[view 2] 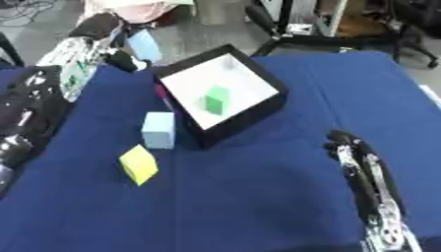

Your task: Pick up objects on the table and place them in the box.

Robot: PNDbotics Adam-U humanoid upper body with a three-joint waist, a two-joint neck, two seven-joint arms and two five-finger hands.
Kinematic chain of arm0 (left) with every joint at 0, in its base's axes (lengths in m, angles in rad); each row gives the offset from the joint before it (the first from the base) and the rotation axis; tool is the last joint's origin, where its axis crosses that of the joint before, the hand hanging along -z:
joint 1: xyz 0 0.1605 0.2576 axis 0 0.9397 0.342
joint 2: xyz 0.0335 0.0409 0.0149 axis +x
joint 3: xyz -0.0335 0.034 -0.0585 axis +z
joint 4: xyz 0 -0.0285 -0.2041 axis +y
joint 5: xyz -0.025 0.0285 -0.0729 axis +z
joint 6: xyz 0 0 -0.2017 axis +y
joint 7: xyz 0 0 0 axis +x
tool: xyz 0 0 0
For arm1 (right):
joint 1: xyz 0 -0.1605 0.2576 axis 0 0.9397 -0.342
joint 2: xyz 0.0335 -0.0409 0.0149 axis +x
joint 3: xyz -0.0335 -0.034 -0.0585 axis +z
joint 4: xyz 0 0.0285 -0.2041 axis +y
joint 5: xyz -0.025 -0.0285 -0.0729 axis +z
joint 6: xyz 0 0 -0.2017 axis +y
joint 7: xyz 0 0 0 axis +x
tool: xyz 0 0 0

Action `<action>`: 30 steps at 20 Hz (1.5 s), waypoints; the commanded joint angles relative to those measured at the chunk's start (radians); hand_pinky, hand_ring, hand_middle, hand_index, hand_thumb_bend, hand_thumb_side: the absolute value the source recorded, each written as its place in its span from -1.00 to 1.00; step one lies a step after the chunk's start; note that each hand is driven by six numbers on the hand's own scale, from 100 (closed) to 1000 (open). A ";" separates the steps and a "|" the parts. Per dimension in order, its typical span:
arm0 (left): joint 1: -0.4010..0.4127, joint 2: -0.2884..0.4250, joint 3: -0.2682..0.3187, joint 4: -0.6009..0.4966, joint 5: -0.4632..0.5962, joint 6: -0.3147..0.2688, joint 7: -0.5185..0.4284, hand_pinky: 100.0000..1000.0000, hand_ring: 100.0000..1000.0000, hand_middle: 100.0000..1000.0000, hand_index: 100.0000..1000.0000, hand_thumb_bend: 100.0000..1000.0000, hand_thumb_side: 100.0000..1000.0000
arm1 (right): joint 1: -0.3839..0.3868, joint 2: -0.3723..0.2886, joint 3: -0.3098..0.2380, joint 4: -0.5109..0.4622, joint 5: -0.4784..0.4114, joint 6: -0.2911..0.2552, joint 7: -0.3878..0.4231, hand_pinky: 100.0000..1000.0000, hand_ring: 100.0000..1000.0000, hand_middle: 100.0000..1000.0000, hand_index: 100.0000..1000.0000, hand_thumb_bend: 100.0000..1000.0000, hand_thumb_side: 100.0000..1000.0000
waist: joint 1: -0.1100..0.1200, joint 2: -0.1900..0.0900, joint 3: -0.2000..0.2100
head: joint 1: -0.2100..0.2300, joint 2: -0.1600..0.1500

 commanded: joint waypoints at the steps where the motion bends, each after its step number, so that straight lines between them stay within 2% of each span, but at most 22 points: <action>1: -0.015 -0.040 -0.016 -0.009 -0.012 -0.019 -0.009 0.28 -0.16 -0.22 0.15 -0.12 -0.33 | -0.013 -0.008 0.000 -0.013 -0.003 -0.001 0.002 0.57 0.47 0.44 0.54 -1.00 0.42 | -0.013 -0.014 -0.004 | 0.006 -0.002; 7: 0.000 -0.100 -0.027 0.030 -0.019 -0.036 0.026 0.33 -0.05 -0.10 0.25 0.06 -0.24 | -0.016 -0.005 0.002 -0.013 -0.004 0.000 0.003 0.57 0.47 0.44 0.54 -1.00 0.42 | -0.014 -0.013 -0.009 | 0.008 -0.002; 13: 0.009 -0.106 -0.031 0.048 -0.023 -0.045 0.040 0.42 0.17 0.16 0.48 0.59 -0.07 | -0.016 -0.005 0.002 -0.013 -0.003 -0.001 0.003 0.57 0.47 0.44 0.54 -1.00 0.42 | -0.014 -0.014 -0.006 | 0.003 -0.002; 16: 0.004 -0.080 -0.027 0.027 -0.013 -0.047 0.033 0.44 0.20 0.22 0.53 0.69 -0.02 | -0.015 -0.006 0.000 -0.013 -0.003 0.000 0.001 0.57 0.47 0.44 0.54 -1.00 0.42 | -0.014 -0.016 -0.003 | 0.001 -0.002; 21: -0.010 0.026 -0.042 -0.094 0.072 -0.072 -0.049 0.41 0.08 0.06 0.41 0.50 -0.08 | -0.013 -0.009 -0.006 -0.013 -0.001 -0.001 -0.004 0.57 0.47 0.44 0.54 -1.00 0.42 | -0.011 -0.019 0.007 | -0.005 -0.002; 24: -0.002 0.113 -0.062 -0.196 0.159 -0.091 -0.155 0.40 0.05 0.03 0.39 0.39 -0.12 | -0.010 -0.012 -0.008 -0.012 0.001 -0.001 -0.007 0.57 0.47 0.44 0.54 -1.00 0.41 | -0.008 -0.021 0.015 | -0.008 -0.002; 30: 0.059 0.268 -0.134 -0.393 0.280 -0.120 -0.371 0.40 0.05 0.05 0.42 0.32 -0.16 | -0.007 -0.020 -0.011 -0.011 0.004 -0.001 -0.010 0.57 0.47 0.44 0.54 -1.00 0.41 | -0.002 -0.023 0.027 | -0.017 -0.002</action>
